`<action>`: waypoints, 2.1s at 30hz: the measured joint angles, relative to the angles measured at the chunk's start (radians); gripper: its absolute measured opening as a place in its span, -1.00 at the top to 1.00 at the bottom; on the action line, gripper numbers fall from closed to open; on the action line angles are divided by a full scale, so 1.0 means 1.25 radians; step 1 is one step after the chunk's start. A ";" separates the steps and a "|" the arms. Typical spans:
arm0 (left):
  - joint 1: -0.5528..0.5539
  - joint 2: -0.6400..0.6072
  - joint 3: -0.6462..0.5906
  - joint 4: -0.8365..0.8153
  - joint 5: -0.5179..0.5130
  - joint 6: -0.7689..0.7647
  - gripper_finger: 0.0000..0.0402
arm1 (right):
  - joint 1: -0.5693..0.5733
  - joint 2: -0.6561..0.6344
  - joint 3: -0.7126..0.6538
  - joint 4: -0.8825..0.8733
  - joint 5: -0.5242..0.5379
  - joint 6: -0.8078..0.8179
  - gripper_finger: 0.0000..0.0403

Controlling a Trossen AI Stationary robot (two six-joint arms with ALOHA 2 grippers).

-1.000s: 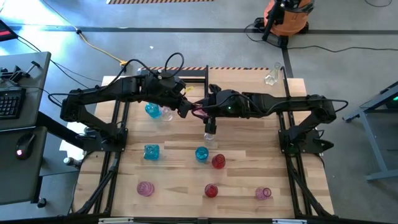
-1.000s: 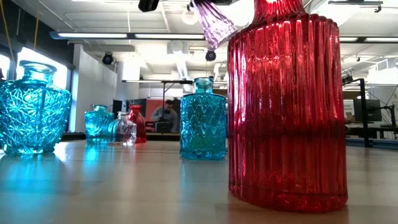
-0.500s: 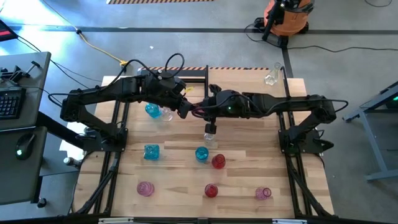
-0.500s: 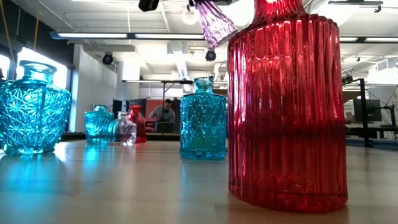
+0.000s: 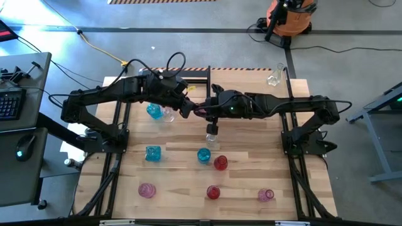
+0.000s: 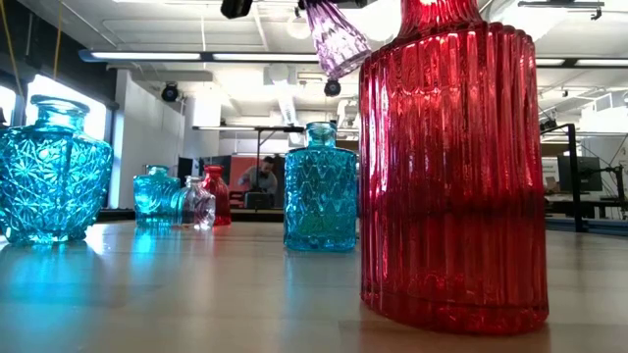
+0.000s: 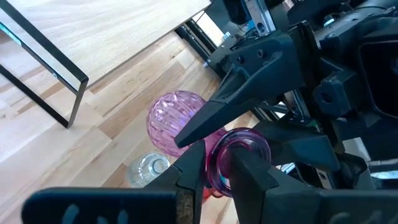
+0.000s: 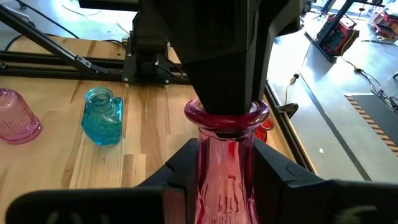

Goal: Sort vases onto shelf
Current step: Put the top pink vase on the shelf

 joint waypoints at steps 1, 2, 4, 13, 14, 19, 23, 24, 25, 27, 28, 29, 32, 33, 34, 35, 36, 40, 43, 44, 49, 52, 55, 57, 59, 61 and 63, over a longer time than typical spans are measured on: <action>0.001 0.000 0.000 0.000 0.000 0.008 0.71 | 0.000 0.000 0.000 0.000 0.000 0.000 0.59; 0.001 0.000 0.000 0.000 0.002 0.015 0.69 | 0.000 0.000 0.000 0.000 0.000 0.001 0.59; 0.002 0.000 0.000 0.000 0.014 0.031 0.66 | 0.000 0.000 0.000 -0.003 0.000 0.002 0.59; 0.002 -0.001 0.000 0.004 0.079 0.024 0.48 | 0.000 0.000 0.000 -0.046 0.013 0.002 0.59; 0.002 -0.001 0.000 0.004 0.078 0.024 0.47 | 0.000 0.000 0.000 -0.045 0.013 0.002 0.59; 0.002 -0.001 0.000 0.003 0.078 0.022 0.44 | 0.000 0.000 0.000 -0.045 0.015 0.020 0.59; 0.002 -0.001 0.000 0.003 0.078 0.016 0.44 | 0.000 0.000 0.000 -0.062 0.015 0.022 0.59; 0.002 -0.001 0.000 0.003 0.078 0.016 0.44 | 0.000 -0.002 0.000 -0.066 0.016 0.023 0.59; 0.002 -0.004 0.000 0.002 0.078 0.016 0.44 | 0.000 -0.005 0.000 -0.068 0.020 0.028 0.59; 0.004 -0.009 0.000 0.003 0.078 0.016 0.44 | -0.004 -0.014 0.000 -0.071 0.026 0.039 0.59; 0.005 -0.013 0.000 0.001 0.078 0.017 0.44 | -0.007 -0.020 0.000 -0.073 0.026 0.047 0.59; 0.006 -0.016 0.000 0.000 0.078 0.021 0.44 | -0.011 -0.026 0.000 -0.073 0.025 0.055 0.59; 0.012 -0.025 0.000 -0.002 0.078 0.031 0.44 | -0.027 -0.046 0.000 -0.073 0.027 0.084 0.59; 0.015 -0.028 -0.001 -0.001 0.078 0.037 0.44 | -0.033 -0.052 0.000 -0.070 0.027 0.089 0.59; 0.017 -0.032 0.000 0.004 0.078 0.045 0.44 | -0.040 -0.059 0.000 -0.065 0.028 0.096 0.59; 0.018 -0.037 0.000 0.001 0.078 0.053 0.44 | -0.048 -0.065 0.000 -0.062 0.028 0.103 0.59; 0.022 -0.041 0.000 -0.005 0.077 0.064 0.44 | -0.056 -0.069 0.000 -0.056 0.028 0.103 0.59; 0.031 -0.056 0.000 -0.005 0.076 0.107 0.44 | -0.096 -0.076 0.000 -0.026 0.027 0.107 0.59; 0.044 -0.076 0.000 -0.006 0.077 0.147 0.44 | -0.133 -0.076 0.000 -0.006 0.028 0.125 0.59; 0.049 -0.083 0.000 -0.004 0.077 0.159 0.44 | -0.144 -0.076 0.000 0.002 0.028 0.131 0.59; 0.078 -0.114 0.000 -0.005 0.077 0.215 0.44 | -0.201 -0.076 0.000 0.006 0.052 0.167 0.59; 0.093 -0.132 0.000 -0.005 0.076 0.248 0.44 | -0.229 -0.076 0.000 0.010 0.056 0.191 0.59; 0.103 -0.145 0.000 -0.006 0.076 0.282 0.44 | -0.251 -0.075 0.000 0.010 0.067 0.214 0.59; 0.110 -0.151 0.000 -0.006 0.076 0.300 0.44 | -0.260 -0.075 0.000 0.010 0.097 0.218 0.59; 0.111 -0.158 0.000 -0.008 0.076 0.312 0.44 | -0.268 -0.075 0.000 0.011 0.125 0.220 0.59; 0.111 -0.163 0.000 -0.008 0.076 0.324 0.44 | -0.279 -0.075 0.000 0.011 0.132 0.236 0.59; 0.111 -0.164 0.000 -0.012 0.077 0.340 0.44 | -0.287 -0.072 0.000 0.018 0.135 0.257 0.59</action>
